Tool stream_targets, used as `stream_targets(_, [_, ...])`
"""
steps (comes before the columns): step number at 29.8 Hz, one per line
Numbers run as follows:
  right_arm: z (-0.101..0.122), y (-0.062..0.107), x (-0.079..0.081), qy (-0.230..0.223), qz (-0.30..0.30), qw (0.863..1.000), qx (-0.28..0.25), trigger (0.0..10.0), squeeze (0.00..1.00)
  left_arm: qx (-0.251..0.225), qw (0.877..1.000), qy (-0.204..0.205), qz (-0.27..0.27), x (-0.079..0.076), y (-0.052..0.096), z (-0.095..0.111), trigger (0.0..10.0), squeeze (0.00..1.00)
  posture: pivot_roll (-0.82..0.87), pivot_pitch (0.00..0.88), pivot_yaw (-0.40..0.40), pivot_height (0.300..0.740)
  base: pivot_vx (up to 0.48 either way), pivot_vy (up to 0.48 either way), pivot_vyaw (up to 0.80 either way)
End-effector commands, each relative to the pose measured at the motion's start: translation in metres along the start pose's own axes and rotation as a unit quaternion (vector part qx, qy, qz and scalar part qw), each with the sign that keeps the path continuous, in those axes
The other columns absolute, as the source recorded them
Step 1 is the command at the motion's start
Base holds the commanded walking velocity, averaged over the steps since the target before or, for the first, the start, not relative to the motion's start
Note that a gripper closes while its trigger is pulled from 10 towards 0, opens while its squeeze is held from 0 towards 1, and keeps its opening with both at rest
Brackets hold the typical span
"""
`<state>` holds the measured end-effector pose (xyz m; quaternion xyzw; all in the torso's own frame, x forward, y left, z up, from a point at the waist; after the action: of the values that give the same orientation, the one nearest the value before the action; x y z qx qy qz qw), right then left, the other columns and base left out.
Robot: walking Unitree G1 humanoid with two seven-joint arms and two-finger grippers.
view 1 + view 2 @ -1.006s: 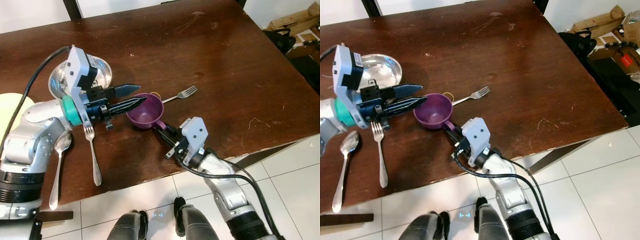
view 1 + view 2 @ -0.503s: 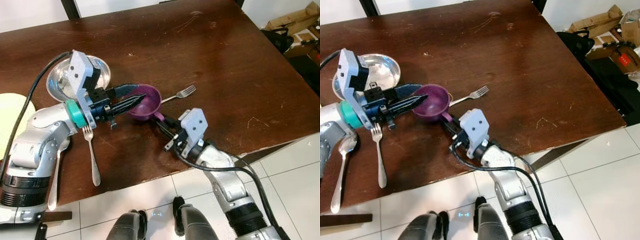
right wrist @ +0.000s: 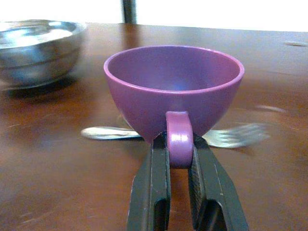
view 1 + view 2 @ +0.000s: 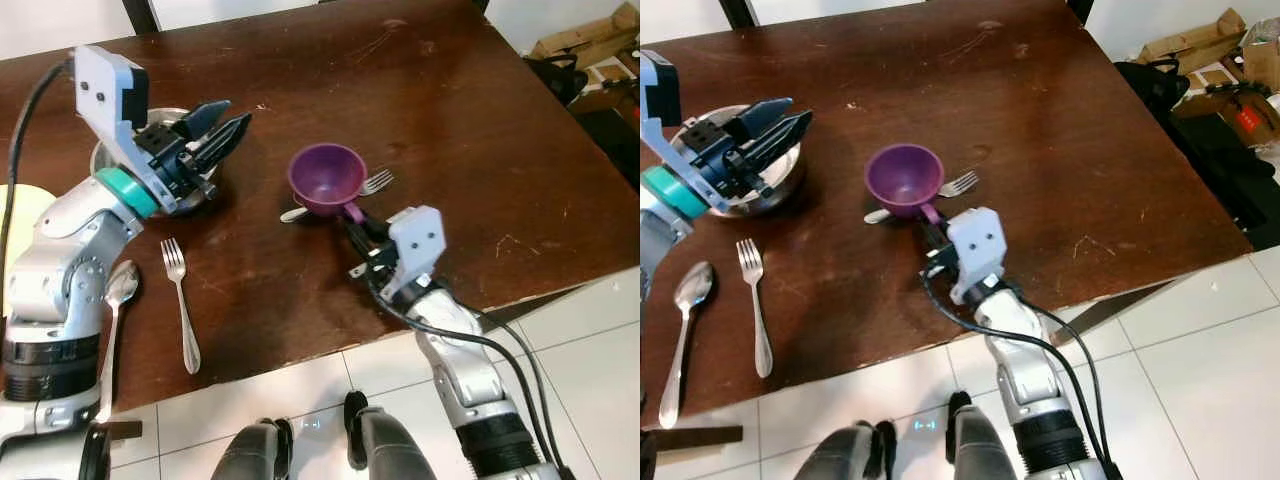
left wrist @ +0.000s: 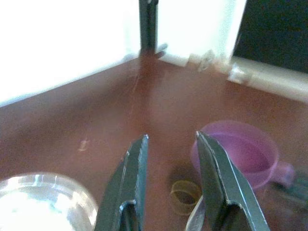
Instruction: Setting the table
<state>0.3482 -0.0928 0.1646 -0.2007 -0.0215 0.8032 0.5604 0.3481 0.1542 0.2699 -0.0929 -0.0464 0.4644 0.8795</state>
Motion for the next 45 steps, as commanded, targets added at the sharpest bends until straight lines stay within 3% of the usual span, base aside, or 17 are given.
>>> stream_targets(1, [0.006,0.001,-0.013,0.0,-0.041,0.999,-0.007,10.0,0.0,0.03,0.999,-0.012,0.035,0.005,0.007,-0.017,10.0,0.0,0.03,0.225,0.114,0.74,0.0,0.0,0.0])
stream_targets(2, [0.015,0.001,-0.029,0.005,-0.081,0.997,-0.016,10.0,0.0,0.045,0.996,-0.03,0.076,0.009,0.014,-0.031,10.0,0.0,0.02,0.223,0.111,0.74,0.0,0.0,0.0])
stream_targets(3, [0.015,0.001,-0.029,0.005,-0.081,0.997,-0.016,10.0,0.0,0.045,0.996,-0.03,0.076,0.009,0.014,-0.031,10.0,0.0,0.02,0.223,0.111,0.74,0.0,0.0,0.0])
stream_targets(5, [0.028,0.0,-0.05,0.017,-0.121,0.992,-0.033,10.0,0.0,0.054,0.99,-0.041,0.127,0.012,0.024,-0.048,10.0,0.0,0.01,0.212,0.096,0.74,0.0,0.0,0.0])
stream_targets(9, [0.032,-0.001,-0.057,0.026,-0.131,0.99,-0.038,10.0,0.0,0.054,0.987,-0.041,0.148,0.012,0.027,-0.055,10.0,0.0,0.01,0.207,0.089,0.74,0.0,0.0,0.0])
stream_targets(10, [0.04,-0.004,-0.07,0.05,-0.136,0.988,-0.051,10.0,0.0,0.052,0.981,-0.052,0.179,0.009,0.034,-0.067,10.0,0.0,0.01,0.199,0.061,0.74,0.0,0.0,0.0])
stream_targets(13, [0.043,-0.005,-0.072,0.056,-0.137,0.988,-0.054,10.0,0.0,0.049,0.979,-0.06,0.187,0.008,0.036,-0.069,10.0,0.0,0.01,0.198,0.058,0.74,0.0,0.0,0.0])
stream_targets(17, [0.046,-0.009,-0.067,0.066,-0.118,0.989,-0.056,10.0,0.0,0.018,0.972,-0.102,0.209,0.005,0.041,-0.065,10.0,0.0,0.01,0.193,0.034,0.74,0.0,0.0,0.0])
stream_targets(20, [0.046,-0.009,-0.066,0.068,-0.113,0.99,-0.054,10.0,0.0,0.014,0.973,-0.098,0.21,0.002,0.041,-0.065,10.0,0.0,0.02,0.194,0.03,0.74,0.0,0.0,0.0])
stream_targets(25, [0.036,0.006,-0.076,0.085,-0.087,0.992,-0.028,10.0,0.0,0.01,0.977,-0.123,0.175,-0.01,0.032,-0.062,10.0,0.0,0.01,0.172,0.04,0.74,0.0,0.0,0.0])
stream_targets(32, [0.03,0.017,-0.076,0.093,-0.078,0.992,-0.015,10.0,0.0,0.017,0.978,-0.131,0.164,-0.003,0.027,-0.066,10.0,0.0,-0.01,0.158,0.064,0.74,0.0,0.0,0.0])
stream_targets(45, [0.034,0.004,-0.072,0.072,-0.089,0.993,-0.026,10.0,0.0,0.011,0.971,-0.135,0.197,0.011,0.028,-0.067,10.0,0.0,0.0,0.131,0.066,0.74,0.0,0.0,0.0])
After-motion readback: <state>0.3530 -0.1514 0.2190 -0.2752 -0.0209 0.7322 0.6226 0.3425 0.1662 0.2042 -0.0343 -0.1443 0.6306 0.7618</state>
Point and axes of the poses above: a point about 5 cm out from each wrist's last joint towards the gripper, its own y axis pointing back from the gripper into the wrist, its own z axis along the axis of the wrist's last joint, x = y × z, the point moved 5 cm from there along -y, pointing out of the wrist towards the gripper, and after that the axes turned 10 degrees about y, right-handed, at the moved point
